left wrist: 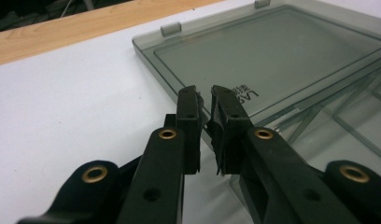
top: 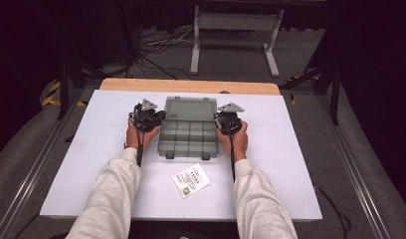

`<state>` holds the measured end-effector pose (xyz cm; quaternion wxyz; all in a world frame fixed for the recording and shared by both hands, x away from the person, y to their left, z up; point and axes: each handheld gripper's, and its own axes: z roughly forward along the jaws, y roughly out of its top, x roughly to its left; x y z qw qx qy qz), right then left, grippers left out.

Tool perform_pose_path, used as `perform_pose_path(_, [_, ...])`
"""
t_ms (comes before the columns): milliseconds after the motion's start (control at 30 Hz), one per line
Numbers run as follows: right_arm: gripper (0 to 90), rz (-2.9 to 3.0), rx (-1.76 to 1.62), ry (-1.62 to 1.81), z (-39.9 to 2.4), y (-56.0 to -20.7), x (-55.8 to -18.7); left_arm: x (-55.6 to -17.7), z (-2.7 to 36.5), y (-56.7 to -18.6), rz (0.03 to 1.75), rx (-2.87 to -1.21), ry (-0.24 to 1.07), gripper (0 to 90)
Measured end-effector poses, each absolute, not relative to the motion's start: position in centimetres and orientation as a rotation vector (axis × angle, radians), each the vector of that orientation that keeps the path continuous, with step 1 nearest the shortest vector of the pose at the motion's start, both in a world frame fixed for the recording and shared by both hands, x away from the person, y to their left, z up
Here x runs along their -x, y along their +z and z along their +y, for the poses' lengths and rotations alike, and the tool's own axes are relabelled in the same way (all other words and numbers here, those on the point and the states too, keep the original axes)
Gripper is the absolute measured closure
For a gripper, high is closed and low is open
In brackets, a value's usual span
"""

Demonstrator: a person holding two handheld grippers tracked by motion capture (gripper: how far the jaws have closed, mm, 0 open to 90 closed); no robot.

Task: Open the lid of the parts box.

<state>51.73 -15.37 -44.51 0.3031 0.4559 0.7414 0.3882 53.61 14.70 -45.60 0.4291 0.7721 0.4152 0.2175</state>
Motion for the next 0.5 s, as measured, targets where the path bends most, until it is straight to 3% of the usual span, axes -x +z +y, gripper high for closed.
perform_pose_path(500, [85.7,1.986,-1.214,1.026,-15.54,-44.52,-51.83,-53.59,14.66,-45.45,1.024,-1.955,0.549,82.9])
